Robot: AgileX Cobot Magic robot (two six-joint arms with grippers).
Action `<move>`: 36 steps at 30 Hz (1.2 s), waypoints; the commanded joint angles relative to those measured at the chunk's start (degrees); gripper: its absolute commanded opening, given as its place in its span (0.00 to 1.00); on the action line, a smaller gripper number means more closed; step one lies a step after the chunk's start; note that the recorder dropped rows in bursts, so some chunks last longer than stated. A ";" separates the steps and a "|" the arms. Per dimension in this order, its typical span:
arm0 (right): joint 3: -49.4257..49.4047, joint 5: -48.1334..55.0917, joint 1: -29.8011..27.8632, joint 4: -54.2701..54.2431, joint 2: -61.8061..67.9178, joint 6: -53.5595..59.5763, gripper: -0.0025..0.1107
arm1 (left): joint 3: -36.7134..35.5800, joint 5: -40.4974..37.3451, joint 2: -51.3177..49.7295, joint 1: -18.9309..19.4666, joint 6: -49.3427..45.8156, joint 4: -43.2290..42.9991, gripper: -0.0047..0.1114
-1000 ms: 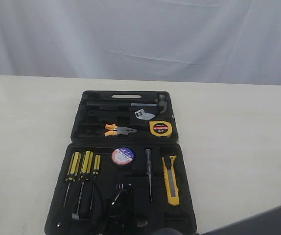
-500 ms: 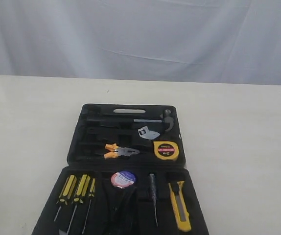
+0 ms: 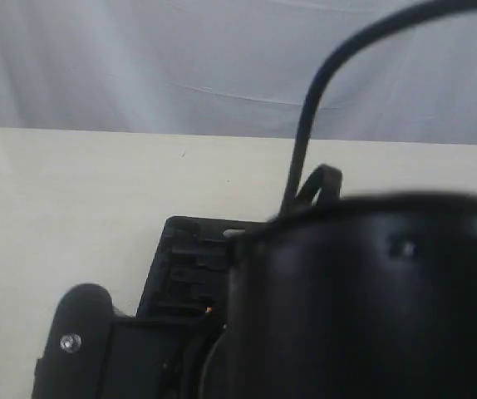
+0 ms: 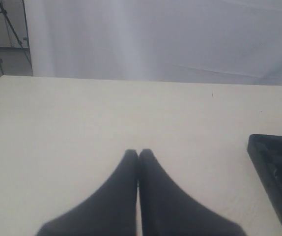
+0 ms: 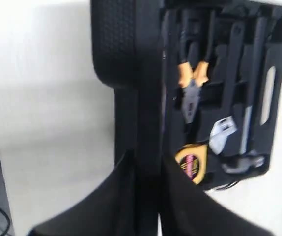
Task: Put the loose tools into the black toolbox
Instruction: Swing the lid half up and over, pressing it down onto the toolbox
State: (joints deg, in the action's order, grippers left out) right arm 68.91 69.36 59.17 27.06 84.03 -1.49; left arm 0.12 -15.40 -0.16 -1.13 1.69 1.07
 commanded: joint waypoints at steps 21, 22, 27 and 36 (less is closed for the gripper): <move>7.33 -38.48 -39.54 -18.66 23.55 33.66 0.02 | -0.12 -0.02 0.16 -0.12 0.01 0.14 0.04; 7.77 -39.17 -40.16 -18.00 25.18 33.66 0.02 | -0.12 -0.02 0.16 -0.12 0.01 0.14 0.04; 10.25 -37.69 -42.03 -17.72 30.46 33.27 0.02 | -0.12 -0.02 0.16 -0.12 0.01 0.14 0.04; 10.34 -37.38 -42.53 -16.52 30.88 32.68 0.37 | -0.12 -0.02 0.16 -0.12 0.01 0.14 0.04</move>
State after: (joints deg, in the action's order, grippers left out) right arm 79.06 31.45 17.30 9.17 115.02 31.51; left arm 0.12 -15.40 -0.16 -1.13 1.69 1.07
